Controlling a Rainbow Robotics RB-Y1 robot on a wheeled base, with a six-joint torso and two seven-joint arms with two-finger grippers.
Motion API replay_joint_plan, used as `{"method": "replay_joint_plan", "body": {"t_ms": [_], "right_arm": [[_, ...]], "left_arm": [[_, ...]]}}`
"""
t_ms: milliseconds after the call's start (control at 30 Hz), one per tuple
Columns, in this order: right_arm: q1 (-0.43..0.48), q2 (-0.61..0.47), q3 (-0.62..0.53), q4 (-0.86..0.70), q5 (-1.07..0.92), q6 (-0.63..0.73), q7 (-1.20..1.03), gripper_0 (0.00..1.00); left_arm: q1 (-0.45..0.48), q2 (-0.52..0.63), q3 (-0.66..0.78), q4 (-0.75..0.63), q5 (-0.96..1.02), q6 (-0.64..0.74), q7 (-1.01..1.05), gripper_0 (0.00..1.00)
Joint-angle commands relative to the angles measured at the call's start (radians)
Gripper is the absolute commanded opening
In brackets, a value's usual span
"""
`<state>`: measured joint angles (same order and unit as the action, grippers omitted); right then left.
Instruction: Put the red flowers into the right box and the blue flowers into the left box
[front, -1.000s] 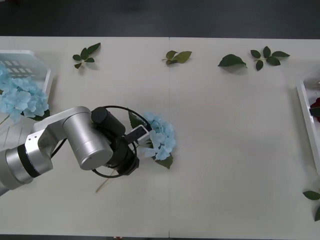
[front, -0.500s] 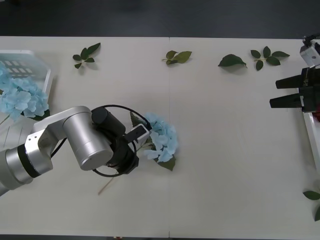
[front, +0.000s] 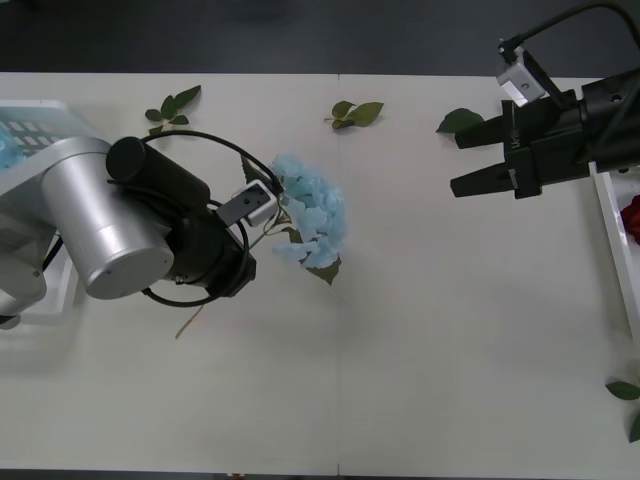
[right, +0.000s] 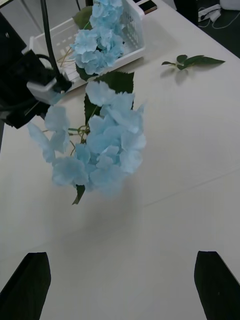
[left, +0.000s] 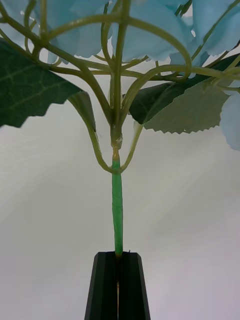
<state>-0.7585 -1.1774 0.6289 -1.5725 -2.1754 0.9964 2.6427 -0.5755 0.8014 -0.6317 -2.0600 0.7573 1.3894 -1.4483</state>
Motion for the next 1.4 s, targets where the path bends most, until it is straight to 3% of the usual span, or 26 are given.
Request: {"method": "replay_joint_plan", "body": {"t_ms": [33, 400, 600, 900, 1100, 1400], "right_arm": [[-0.059, 0.042, 0.031, -0.017, -0.007, -0.028, -0.017, 0.84], [-0.068, 0.081, 0.038, -0.035, -0.007, -0.038, -0.020, 0.84], [-0.068, 0.081, 0.038, -0.040, -0.024, -0.038, -0.023, 0.84], [-0.068, 0.084, 0.038, -0.044, -0.026, -0.027, -0.033, 0.84], [-0.068, 0.084, 0.038, -0.044, -0.026, -0.027, -0.033, 0.83], [-0.068, 0.084, 0.038, -0.044, -0.026, -0.027, -0.033, 0.84]], "left_arm": [[0.072, -0.019, 0.193, -0.065, 0.057, 0.076, 0.034, 0.00], [0.181, -0.021, 0.688, -0.084, -0.004, 0.366, 0.034, 0.00], [0.186, 0.035, 0.811, -0.022, -0.082, 0.412, 0.039, 0.00], [0.164, 0.174, 0.808, 0.290, -0.082, 0.249, -0.003, 0.00], [0.098, 0.187, 0.739, 0.529, -0.092, 0.115, -0.112, 0.00], [0.043, 0.187, 0.616, 0.710, -0.148, -0.075, -0.159, 0.00]]}}
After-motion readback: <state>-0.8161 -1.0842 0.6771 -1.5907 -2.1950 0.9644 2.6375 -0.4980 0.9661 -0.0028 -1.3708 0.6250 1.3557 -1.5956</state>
